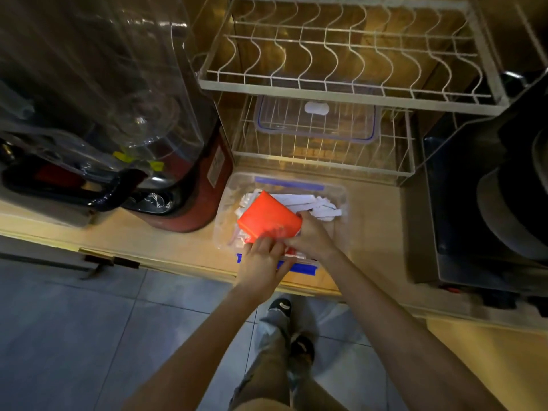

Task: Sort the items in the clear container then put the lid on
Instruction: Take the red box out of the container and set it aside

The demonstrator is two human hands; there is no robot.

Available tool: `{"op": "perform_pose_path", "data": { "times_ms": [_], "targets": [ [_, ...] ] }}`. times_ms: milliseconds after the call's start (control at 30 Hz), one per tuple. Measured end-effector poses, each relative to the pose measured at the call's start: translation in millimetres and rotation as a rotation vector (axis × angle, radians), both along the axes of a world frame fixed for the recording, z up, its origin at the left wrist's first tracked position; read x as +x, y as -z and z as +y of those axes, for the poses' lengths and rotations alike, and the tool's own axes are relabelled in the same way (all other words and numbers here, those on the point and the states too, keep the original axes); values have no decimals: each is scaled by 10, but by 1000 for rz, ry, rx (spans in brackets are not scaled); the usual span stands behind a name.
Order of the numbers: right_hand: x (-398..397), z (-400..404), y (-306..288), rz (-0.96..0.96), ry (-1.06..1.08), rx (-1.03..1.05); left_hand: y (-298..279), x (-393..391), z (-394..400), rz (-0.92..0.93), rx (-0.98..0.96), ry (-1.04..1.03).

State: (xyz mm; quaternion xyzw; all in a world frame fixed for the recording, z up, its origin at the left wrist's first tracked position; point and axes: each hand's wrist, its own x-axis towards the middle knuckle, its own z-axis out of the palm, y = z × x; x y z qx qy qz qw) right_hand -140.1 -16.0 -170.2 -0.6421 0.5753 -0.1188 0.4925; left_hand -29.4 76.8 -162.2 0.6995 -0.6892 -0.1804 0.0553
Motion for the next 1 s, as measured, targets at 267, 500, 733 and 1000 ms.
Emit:
{"op": "perform_pose_path", "data": {
  "times_ms": [267, 500, 733, 1000],
  "targets": [
    [-1, -134, -19, 112, -71, -45, 43, 23, -1, -3, -34, 15],
    [-282, -119, -375, -185, -1, -116, 24, -1, -7, -175, 65, 37],
    [-826, -135, -622, -777, 885, 124, -109, -336, -234, -174, 16, 120],
    [-1267, 0, -182, -856, 1236, 432, 42, -482, -444, -144, 40, 336]
  ]
}}
